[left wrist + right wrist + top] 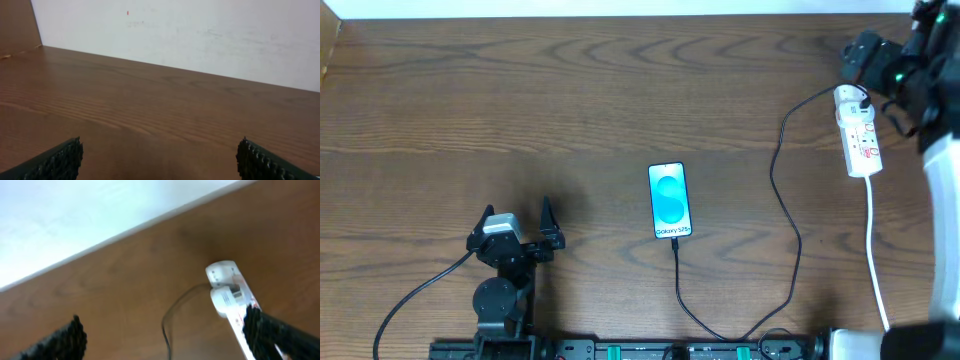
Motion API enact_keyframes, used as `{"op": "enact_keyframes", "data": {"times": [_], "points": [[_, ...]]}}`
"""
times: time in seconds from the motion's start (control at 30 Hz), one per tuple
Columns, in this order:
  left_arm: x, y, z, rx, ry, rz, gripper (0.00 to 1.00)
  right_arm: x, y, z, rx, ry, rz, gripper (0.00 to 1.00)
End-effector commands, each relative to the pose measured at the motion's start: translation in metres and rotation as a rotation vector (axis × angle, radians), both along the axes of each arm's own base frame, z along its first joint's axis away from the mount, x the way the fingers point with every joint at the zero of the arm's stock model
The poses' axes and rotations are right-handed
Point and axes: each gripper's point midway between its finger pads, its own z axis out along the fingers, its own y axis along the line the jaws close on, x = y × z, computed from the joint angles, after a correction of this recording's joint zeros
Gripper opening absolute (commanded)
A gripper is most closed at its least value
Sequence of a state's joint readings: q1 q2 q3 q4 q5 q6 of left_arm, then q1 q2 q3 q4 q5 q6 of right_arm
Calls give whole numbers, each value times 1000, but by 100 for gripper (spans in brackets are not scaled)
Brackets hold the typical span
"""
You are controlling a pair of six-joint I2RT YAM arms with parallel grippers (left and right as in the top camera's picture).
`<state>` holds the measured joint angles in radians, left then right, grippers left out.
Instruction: Plug charger to phone and switch on socket
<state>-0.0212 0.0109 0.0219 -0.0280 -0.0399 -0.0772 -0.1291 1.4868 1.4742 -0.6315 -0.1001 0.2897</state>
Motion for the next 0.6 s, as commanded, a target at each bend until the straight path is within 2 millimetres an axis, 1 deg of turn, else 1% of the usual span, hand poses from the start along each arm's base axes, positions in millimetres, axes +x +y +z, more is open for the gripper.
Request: {"op": "enact_keyframes", "data": {"times": [0.0,0.1,0.33,0.43,0.57], "points": [[-1,2,-17,15,54,8,98,-17,-1,-12,-39,-38,-42,99],[-1,2,-17,15,54,8,98,-31,1,-27,-43,-90,-41,99],[-1,2,-17,15,54,8,98,-69,5,-78,-46,-114,-42,99],[-1,2,-17,15,54,8,98,-88,6,-88,-53,-151,-49,99],[-1,2,-17,15,54,8,98,-111,5,-93,-69,-233,-67,99]]}}
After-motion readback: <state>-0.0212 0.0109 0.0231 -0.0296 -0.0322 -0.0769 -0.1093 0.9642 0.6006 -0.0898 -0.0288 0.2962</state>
